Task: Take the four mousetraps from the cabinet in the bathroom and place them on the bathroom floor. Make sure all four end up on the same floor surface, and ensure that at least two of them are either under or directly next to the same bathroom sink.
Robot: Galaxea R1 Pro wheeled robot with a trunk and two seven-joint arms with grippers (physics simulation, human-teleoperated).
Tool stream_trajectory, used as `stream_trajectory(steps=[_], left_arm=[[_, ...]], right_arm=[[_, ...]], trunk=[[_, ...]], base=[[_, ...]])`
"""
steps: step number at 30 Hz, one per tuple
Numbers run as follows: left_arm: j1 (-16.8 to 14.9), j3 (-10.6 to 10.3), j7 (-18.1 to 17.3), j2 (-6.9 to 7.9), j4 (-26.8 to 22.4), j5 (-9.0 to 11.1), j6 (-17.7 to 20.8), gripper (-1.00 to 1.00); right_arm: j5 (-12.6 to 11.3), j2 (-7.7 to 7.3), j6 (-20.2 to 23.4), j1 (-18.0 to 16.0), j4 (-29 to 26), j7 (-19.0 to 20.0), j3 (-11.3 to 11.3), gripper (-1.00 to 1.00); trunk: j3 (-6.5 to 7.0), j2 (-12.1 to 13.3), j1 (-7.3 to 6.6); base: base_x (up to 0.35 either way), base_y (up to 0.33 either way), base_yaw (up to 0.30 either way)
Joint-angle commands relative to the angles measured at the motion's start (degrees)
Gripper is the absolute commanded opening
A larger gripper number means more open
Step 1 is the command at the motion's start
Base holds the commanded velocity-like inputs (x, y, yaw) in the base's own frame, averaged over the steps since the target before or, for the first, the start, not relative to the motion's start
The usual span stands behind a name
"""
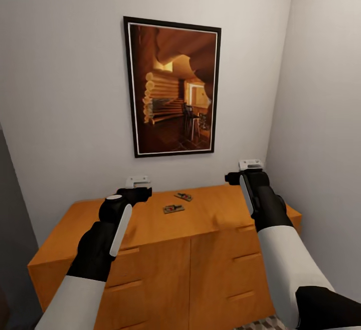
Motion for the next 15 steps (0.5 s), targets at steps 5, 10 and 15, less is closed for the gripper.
stream_trajectory(steps=[5,10,15], left_arm=[[-0.04,-0.04,0.42,0.04,-0.05,0.56,0.29,1.00],[-0.03,0.02,0.38,0.08,-0.05,0.69,1.00,1.00],[-0.04,-0.01,0.36,0.09,-0.05,0.83,2.87,1.00]], right_arm=[[0.41,0.07,0.23,-0.05,-0.39,0.18,0.01,1.00],[0.47,0.07,0.63,-0.05,-0.74,0.36,0.04,1.00],[0.42,0.06,0.85,-0.05,-0.84,0.48,0.05,1.00]], trunk=[[-0.08,-0.04,0.03],[-0.08,-0.04,0.03],[-0.08,-0.04,0.03]], base=[[0.324,0.000,0.000],[0.324,0.000,0.000],[0.287,0.000,0.000]])
